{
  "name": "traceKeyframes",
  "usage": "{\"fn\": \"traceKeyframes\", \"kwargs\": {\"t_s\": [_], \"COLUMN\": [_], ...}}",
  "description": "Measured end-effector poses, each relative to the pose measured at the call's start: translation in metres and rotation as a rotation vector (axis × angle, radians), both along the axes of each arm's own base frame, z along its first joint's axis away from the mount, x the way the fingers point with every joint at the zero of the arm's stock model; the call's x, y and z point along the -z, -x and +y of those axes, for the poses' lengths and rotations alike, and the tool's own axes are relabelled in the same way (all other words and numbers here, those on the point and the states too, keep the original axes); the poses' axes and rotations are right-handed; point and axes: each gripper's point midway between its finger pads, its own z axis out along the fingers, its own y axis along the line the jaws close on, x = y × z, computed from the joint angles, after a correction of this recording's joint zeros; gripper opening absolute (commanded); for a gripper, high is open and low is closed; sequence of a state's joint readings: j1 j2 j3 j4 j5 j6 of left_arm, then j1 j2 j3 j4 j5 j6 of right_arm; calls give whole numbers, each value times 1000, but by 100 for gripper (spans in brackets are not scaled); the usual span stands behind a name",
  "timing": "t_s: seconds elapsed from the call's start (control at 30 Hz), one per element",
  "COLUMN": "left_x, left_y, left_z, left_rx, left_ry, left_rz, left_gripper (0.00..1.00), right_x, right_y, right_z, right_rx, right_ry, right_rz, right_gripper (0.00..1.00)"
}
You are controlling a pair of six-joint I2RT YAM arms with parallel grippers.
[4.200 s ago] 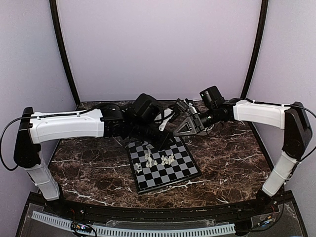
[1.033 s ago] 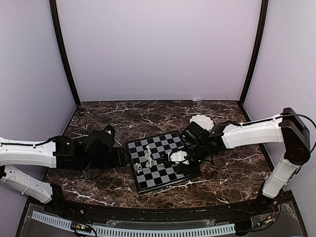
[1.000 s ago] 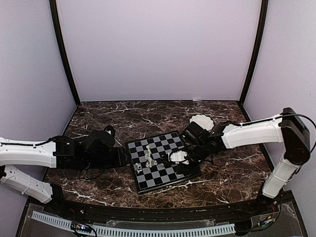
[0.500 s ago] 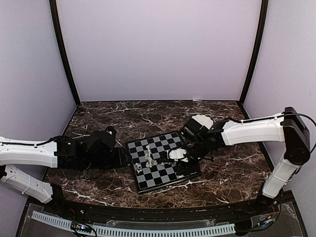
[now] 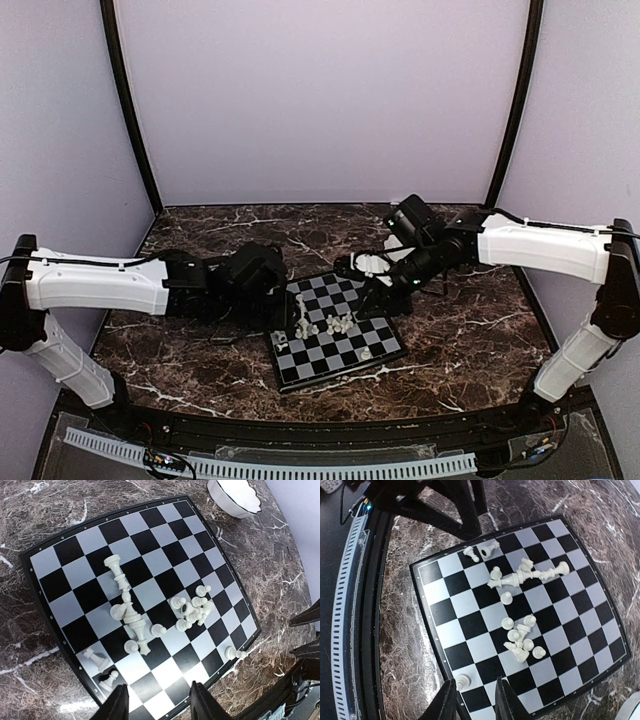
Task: Set up the chess pieces on the board
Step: Pick up the pawn from the chessboard.
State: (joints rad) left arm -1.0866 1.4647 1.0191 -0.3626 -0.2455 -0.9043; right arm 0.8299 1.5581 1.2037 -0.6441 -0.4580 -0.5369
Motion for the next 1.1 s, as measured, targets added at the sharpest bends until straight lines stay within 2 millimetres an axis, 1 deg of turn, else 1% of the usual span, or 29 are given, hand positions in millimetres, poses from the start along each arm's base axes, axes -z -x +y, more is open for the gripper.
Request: {"fn": "traceKeyframes", "kwargs": {"t_s": [0.07,0.13,0.17,0.27,0.37,0.47,0.57,0.7,0.73,0.83,0.9,1.0,1.1], "left_x": [-1,-1,0,9,19,22,23,24,23,18,14,12,12], "left_y": [-7,-15,-17,-18,-14,-12,-12,-7,-5,-1,3,5,5], "left_z": [-13,-29,-34,-41,-42,-38,-31,-2,6,25,33,38,41], "left_rx": [5,7,8,14,16,-1,-35,-111,-130,-184,-208,-229,-244], "left_ry": [-29,-50,-58,-96,-120,-123,-106,-86,-78,-45,-23,-4,3], "left_rz": [11,23,28,68,108,135,156,183,186,185,186,186,185], "left_gripper": [43,43,43,43,44,45,46,47,47,47,48,48,48], "right_x": [1,2,2,2,4,10,23,38,42,48,52,62,73], "right_y": [-9,-14,-15,-15,-16,-21,-32,-41,-42,-37,-32,-27,-22], "right_z": [-8,-15,-18,-23,-25,-24,-18,-5,-1,12,23,34,38], "right_rx": [40,69,80,92,94,98,94,75,58,20,-10,-36,-51], "right_ry": [2,5,5,5,11,32,65,97,105,117,126,144,170], "right_rz": [10,19,21,21,12,2,5,6,-1,-5,-5,5,20], "right_gripper": [25,24,23,21,18,15,15,25,26,26,26,25,24]}}
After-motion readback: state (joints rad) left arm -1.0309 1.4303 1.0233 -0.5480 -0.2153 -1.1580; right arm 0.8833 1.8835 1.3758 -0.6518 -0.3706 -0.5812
